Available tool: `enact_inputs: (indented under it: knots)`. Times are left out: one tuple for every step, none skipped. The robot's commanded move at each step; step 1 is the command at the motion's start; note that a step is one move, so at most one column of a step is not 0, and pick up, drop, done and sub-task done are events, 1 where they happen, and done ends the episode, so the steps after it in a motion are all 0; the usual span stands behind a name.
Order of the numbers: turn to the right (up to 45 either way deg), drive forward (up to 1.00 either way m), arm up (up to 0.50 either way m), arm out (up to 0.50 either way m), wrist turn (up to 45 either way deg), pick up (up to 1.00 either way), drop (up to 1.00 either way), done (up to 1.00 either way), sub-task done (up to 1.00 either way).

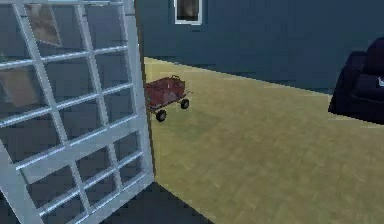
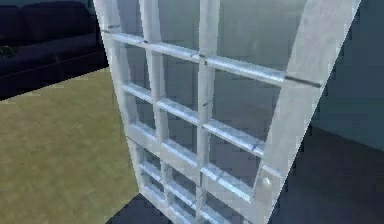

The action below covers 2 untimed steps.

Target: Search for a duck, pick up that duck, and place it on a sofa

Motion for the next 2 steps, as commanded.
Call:
enact_inputs:
  knots:
    - [0.0, 0.2, 0.0, 0.0, 0.0, 0.0, 0.0, 0.0, 0.0]
    - [21.0, 0.0, 0.0, 0.0, 0.0, 0.0, 0.0, 0.0, 0.0]
